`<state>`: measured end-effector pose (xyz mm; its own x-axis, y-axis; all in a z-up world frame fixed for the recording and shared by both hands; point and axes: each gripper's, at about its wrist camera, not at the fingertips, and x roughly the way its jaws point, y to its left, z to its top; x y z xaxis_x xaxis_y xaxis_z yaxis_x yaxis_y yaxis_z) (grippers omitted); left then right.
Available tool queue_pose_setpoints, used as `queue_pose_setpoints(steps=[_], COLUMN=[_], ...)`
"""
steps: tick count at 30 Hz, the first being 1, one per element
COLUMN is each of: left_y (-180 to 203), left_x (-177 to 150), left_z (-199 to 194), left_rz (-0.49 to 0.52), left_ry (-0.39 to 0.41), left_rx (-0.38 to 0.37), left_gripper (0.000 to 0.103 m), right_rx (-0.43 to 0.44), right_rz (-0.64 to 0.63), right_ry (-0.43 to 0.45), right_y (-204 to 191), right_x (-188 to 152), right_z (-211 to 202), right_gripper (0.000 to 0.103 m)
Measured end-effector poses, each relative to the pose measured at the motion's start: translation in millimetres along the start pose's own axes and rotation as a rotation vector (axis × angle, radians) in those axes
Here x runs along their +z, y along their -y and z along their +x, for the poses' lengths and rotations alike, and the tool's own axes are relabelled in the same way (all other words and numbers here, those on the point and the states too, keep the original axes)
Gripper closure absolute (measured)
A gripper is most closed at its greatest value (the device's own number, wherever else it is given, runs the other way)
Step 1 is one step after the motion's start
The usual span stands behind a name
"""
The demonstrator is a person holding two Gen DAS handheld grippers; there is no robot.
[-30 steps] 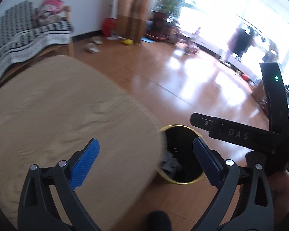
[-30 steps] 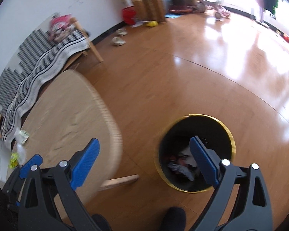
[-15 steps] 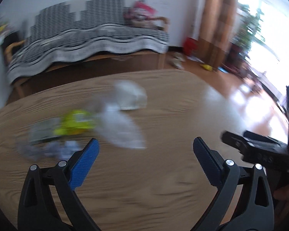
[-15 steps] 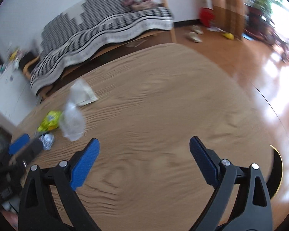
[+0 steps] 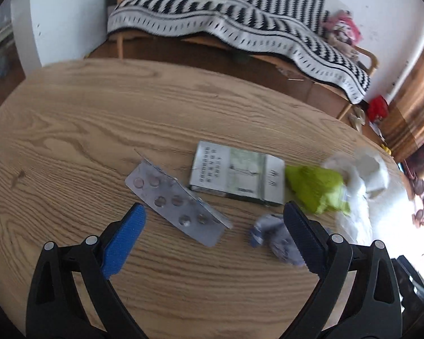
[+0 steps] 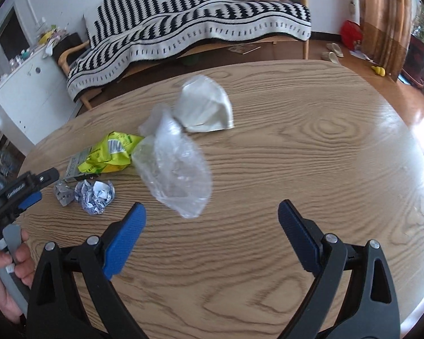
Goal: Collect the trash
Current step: 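Grasp the blister pack with the left tool while the right tool grasps the clear plastic bag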
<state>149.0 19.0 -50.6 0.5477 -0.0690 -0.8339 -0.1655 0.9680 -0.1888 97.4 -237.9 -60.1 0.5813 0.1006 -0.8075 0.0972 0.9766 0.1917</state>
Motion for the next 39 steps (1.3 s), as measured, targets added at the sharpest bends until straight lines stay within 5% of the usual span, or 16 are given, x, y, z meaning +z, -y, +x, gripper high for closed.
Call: queue_pose_setpoints(steps=[16,18,23,26,29,32,33,39], left_y=[-20,-20,-20,-24,-26,-26,-25,-5], left_x=[0,-3,-5,-6,-8,-8,-8,-14], left_z=[40,39,30,28,22,11,6,-23], left_rz=[0.033,0.060,0.097,0.096,0.090,0.089,0.093,0.137], left_ry=[-0.051,-0.038,-0.011,-0.021,-0.022,-0.002,0.008,0.062], left_rx=[0.085,0.089,0.113,0.099,0.097,0.088,0.084,0.037], left_gripper=[0.010,0.018,0.077,0.085,0.086,0.086,0.086,0.086], right_rx=[0.014,0.011,0.005,0.005,-0.027,-0.007,0.012,0.029], right_rz=[-0.056,-0.057,-0.047,-0.043,-0.072,-0.079,-0.072,-0.088], right_ry=[-0.051,-0.058,-0.058,-0.066,-0.049,-0.051,-0.057,-0.013], right_y=[-29,-32,-35,-37,-40,-42,-42,-39], right_x=[10,11,16,18,18,19,18,16], right_z=[44,51,63,72,73,70,69,40], right_gripper=[0.012,0.012,0.012,0.012,0.027,0.076,0.084,0.095])
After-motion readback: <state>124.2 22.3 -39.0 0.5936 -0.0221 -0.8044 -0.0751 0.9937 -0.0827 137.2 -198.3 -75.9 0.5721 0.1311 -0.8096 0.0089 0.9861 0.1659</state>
